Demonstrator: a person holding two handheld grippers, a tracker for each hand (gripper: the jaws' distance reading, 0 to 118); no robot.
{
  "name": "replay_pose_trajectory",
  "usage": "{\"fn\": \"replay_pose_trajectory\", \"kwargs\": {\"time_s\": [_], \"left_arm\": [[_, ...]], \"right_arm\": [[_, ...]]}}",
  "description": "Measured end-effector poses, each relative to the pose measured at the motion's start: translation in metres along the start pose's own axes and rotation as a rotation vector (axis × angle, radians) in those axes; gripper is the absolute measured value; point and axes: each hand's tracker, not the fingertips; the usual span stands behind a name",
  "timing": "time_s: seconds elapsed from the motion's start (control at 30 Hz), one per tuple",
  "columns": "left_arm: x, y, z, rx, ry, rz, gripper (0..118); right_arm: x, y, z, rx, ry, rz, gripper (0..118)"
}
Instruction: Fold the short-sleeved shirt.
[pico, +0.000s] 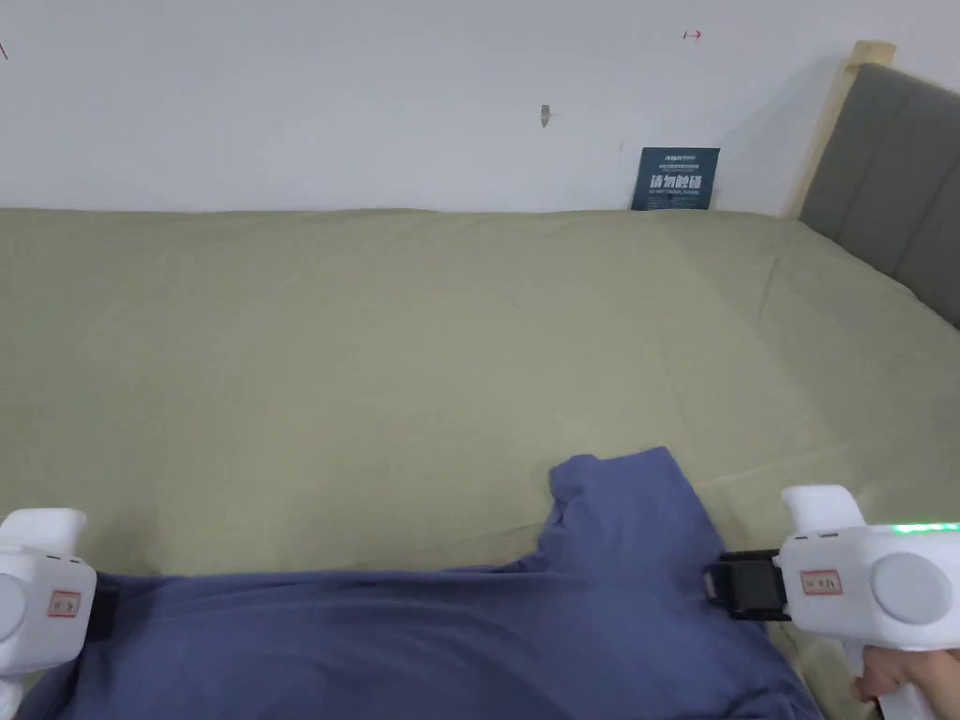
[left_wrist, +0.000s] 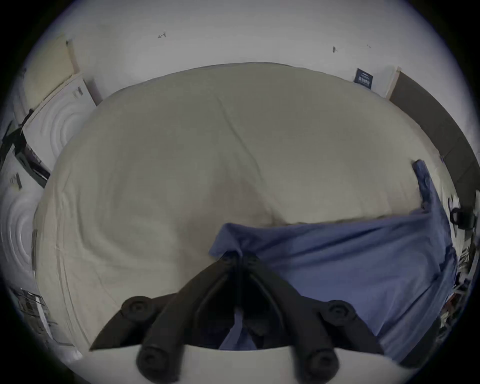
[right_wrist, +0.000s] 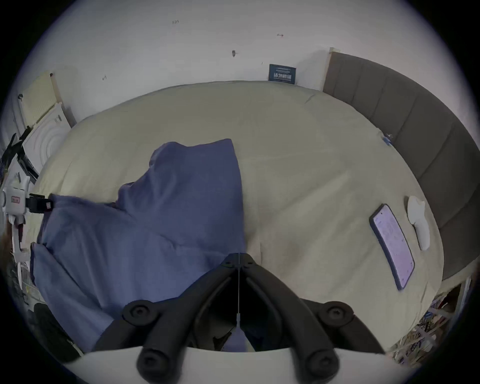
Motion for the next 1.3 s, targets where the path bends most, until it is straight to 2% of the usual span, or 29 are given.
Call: {"fn": "replay_pose_trajectory", "kwargs": {"time_s": [0.03, 0.07, 0.13, 0.2, 0.23, 0.27, 0.3, 0.33, 0.37, 0.4, 0.43, 0.53, 0.73, 0.9, 1.07, 1.3], "left_arm": [[0.0, 0.0, -0.002, -0.001, 0.0, 0.002, 3], [0.0, -0.001, -0.002, -0.001, -0.002, 0.012, 3], [-0.007, 0.003, -0.003, -0.002, -0.009, 0.031, 3], [-0.006, 0.001, -0.005, -0.001, -0.009, 0.022, 3], [-0.006, 0.001, -0.005, -0.001, -0.01, 0.021, 3], [-0.008, 0.004, -0.003, -0.001, -0.012, 0.022, 3], [-0.008, 0.003, -0.003, 0.0, -0.014, 0.024, 3], [-0.009, 0.003, -0.001, 0.002, -0.016, 0.024, 3], [-0.009, 0.002, 0.001, 0.005, -0.017, 0.022, 4], [-0.011, 0.002, 0.008, 0.007, -0.022, 0.019, 3], [-0.012, 0.001, 0.013, 0.017, -0.021, 0.019, 3], [-0.018, -0.004, 0.041, 0.047, -0.042, 0.017, 3], [-0.04, -0.042, 0.12, 0.152, -0.083, 0.034, 3], [-0.047, -0.097, 0.171, 0.215, -0.114, 0.01, 3], [-0.044, -0.156, 0.192, 0.267, -0.103, -0.001, 3], [-0.048, -0.22, 0.176, 0.248, -0.124, 0.023, 4]], "right_arm": [[-0.001, 0.006, -0.011, -0.037, 0.001, 0.001, 117], [-0.005, 0.011, -0.004, 0.008, -0.012, 0.01, 111], [-0.014, 0.02, -0.013, -0.068, -0.065, 0.041, 109], [-0.01, 0.025, -0.057, -0.113, -0.099, 0.072, 104], [-0.011, 0.026, -0.063, -0.154, -0.113, 0.089, 87], [-0.011, 0.026, -0.065, -0.153, -0.103, 0.08, 83], [-0.009, 0.022, -0.057, -0.125, -0.077, 0.055, 74], [-0.012, 0.023, -0.047, -0.101, -0.08, 0.061, 25], [-0.014, 0.023, -0.038, -0.056, -0.048, 0.069, 0], [-0.015, 0.02, -0.027, -0.003, -0.041, 0.084, 0], [-0.02, 0.019, -0.014, -0.019, -0.049, 0.075, 0], [-0.025, 0.011, 0.018, 0.033, -0.042, 0.111, 0], [-0.011, -0.014, 0.105, 0.165, 0.055, 0.056, 0], [-0.019, -0.07, 0.174, 0.227, 0.055, 0.083, 0], [-0.017, -0.13, 0.197, 0.225, 0.068, 0.09, 0], [-0.005, -0.195, 0.172, 0.16, 0.075, 0.091, 0]]}}
